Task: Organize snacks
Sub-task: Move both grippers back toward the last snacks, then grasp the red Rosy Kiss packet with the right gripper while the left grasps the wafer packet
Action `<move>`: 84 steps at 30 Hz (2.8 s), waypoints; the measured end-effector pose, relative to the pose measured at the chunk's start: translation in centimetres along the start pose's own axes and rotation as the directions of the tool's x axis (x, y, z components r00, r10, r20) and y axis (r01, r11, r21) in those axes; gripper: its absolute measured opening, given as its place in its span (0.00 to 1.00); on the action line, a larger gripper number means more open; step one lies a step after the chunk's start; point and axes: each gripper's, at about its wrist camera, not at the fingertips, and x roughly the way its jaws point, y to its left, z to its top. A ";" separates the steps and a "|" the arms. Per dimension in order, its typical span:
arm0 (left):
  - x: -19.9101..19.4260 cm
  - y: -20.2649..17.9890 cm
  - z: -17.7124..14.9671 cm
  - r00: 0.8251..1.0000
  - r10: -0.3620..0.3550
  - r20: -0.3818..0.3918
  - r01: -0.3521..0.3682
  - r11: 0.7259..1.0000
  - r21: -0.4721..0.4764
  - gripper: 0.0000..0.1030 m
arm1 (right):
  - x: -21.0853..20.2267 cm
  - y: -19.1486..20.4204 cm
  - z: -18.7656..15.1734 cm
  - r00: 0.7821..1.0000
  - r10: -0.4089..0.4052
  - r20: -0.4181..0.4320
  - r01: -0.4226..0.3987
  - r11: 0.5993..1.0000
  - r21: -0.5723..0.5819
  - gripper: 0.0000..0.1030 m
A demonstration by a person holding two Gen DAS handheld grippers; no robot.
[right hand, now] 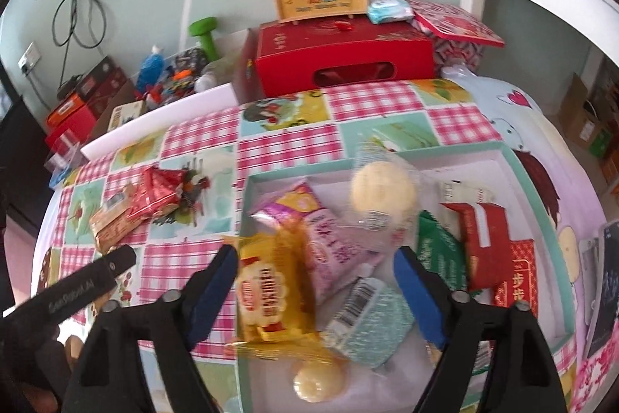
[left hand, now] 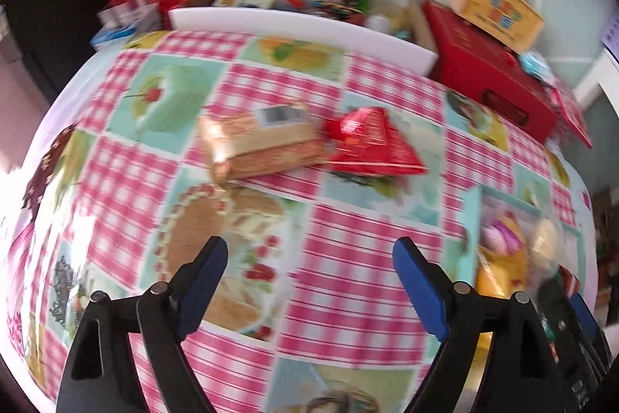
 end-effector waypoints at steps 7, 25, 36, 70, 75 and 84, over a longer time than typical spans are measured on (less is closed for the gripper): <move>0.4 4.8 0.6 0.996 0.086 0.016 -0.084 0.992 -0.092 0.94 | 0.0 2.5 -0.2 1.000 0.023 0.017 -0.022 0.998 -0.059 1.00; 0.3 12.5 2.0 0.990 0.142 0.027 -0.131 0.960 -0.249 0.95 | 1.3 8.4 -0.4 0.992 0.126 0.011 -0.123 0.981 -0.148 1.00; 1.0 11.2 4.5 0.996 0.039 0.077 -0.019 0.971 -0.237 0.95 | 3.0 11.7 1.0 0.982 0.186 0.019 -0.180 0.967 -0.180 1.00; 8.6 7.2 6.7 0.961 -0.275 0.045 0.277 0.931 -0.238 0.54 | 13.3 15.1 3.1 0.982 0.171 -0.075 -0.182 0.965 -0.191 0.48; 8.2 7.9 6.5 0.951 -0.305 0.056 0.309 0.914 -0.263 0.44 | 13.2 14.3 3.2 0.983 0.167 -0.081 -0.178 0.971 -0.159 0.40; 6.4 9.2 5.4 0.931 -0.356 0.079 0.363 0.884 -0.294 0.29 | 11.3 13.1 2.3 0.984 0.164 -0.075 -0.173 0.976 -0.130 0.38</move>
